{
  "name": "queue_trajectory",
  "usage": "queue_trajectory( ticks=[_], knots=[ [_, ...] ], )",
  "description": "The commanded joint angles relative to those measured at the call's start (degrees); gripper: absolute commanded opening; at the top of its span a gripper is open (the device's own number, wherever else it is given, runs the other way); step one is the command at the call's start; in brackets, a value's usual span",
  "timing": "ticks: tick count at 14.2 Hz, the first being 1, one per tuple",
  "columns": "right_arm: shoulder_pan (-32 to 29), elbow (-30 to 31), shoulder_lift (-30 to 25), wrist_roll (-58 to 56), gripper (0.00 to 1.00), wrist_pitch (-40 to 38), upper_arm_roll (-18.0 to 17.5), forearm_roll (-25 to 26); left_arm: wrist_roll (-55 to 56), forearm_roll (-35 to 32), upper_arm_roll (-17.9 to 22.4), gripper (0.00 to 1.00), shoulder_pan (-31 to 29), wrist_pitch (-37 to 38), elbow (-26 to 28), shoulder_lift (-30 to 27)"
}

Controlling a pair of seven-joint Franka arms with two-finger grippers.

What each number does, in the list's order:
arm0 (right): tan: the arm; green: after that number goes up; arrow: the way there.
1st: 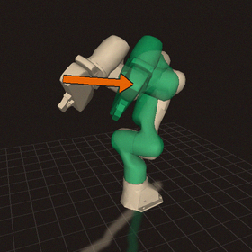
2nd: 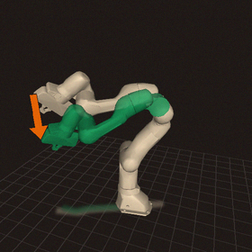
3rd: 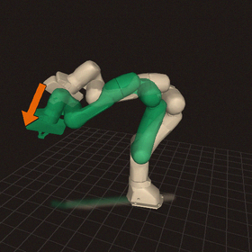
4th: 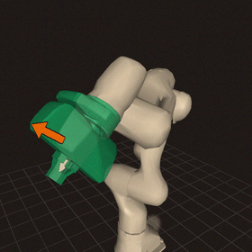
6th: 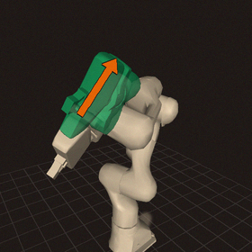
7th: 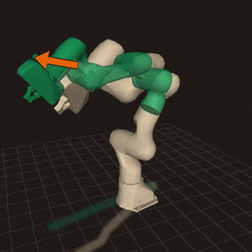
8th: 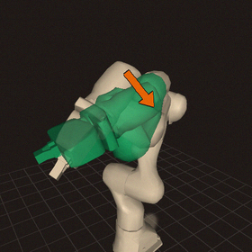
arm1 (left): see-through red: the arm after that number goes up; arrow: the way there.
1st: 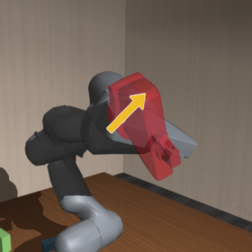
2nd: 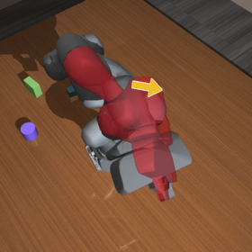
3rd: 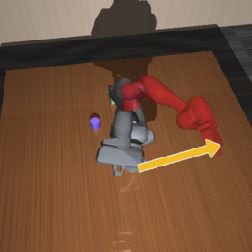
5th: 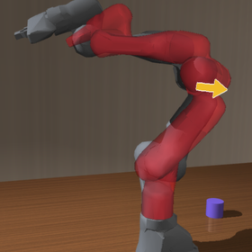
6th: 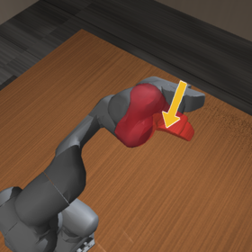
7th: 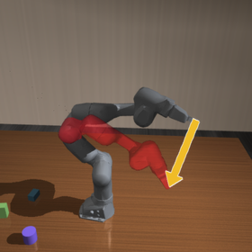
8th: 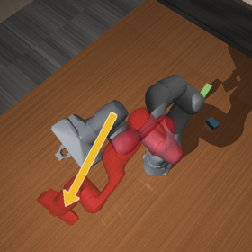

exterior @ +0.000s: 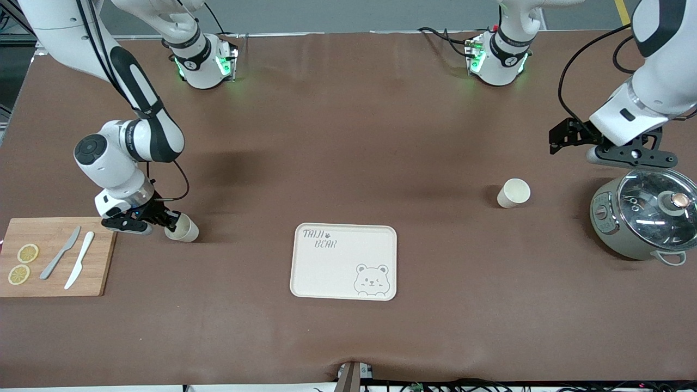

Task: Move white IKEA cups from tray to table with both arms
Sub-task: 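Lower the cup beside the cutting board and open the right gripper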

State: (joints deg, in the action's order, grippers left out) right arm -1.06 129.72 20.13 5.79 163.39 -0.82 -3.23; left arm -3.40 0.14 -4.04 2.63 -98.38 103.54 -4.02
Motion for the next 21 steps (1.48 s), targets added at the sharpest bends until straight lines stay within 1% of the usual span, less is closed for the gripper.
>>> queue_trajectory(
  ticks=[1,4,9,11,12,15,16,19,21],
  knots=[
    [-0.43,0.54,-0.09,-1.22,0.00,0.88,-0.58,-1.52,0.33,-1.29,0.44,1.00,0.53,4.84,-4.47,-0.37],
    [-0.43,0.54,0.70,-1.22,0.00,2.02,-0.67,-1.52,0.24,-0.67,0.35,1.00,0.10,6.70,-7.02,-0.37],
    [-0.43,0.54,0.79,-1.13,0.00,2.11,-0.67,-1.52,0.24,-0.49,0.35,1.00,0.18,6.79,-7.82,-0.11],
    [-0.52,0.45,0.88,-1.13,0.08,2.11,-0.67,-1.52,0.15,-0.49,0.35,1.00,0.09,6.79,-7.82,-0.11],
    [-0.43,0.36,0.97,-1.13,0.24,2.11,-0.67,-1.52,0.07,-0.41,0.35,1.00,0.01,6.79,-7.82,-0.20],
    [-0.43,0.36,0.97,-1.31,0.94,2.02,-0.67,-1.52,-0.11,-0.41,0.53,1.00,0.01,6.88,-7.82,-0.11],
    [-0.43,0.36,0.97,-1.31,1.00,2.02,-0.67,-1.52,-0.20,-0.41,0.61,1.00,0.01,6.79,-7.82,0.06],
    [-0.43,0.45,0.27,-1.48,1.00,1.32,-0.67,-1.43,-0.20,-0.41,0.70,1.00,-0.08,6.79,-9.14,0.77],
    [-0.69,0.45,-1.57,-3.06,1.00,-0.08,-0.67,-1.43,-0.29,-0.41,0.70,1.00,-0.08,6.71,-9.75,1.47]
  ],
)
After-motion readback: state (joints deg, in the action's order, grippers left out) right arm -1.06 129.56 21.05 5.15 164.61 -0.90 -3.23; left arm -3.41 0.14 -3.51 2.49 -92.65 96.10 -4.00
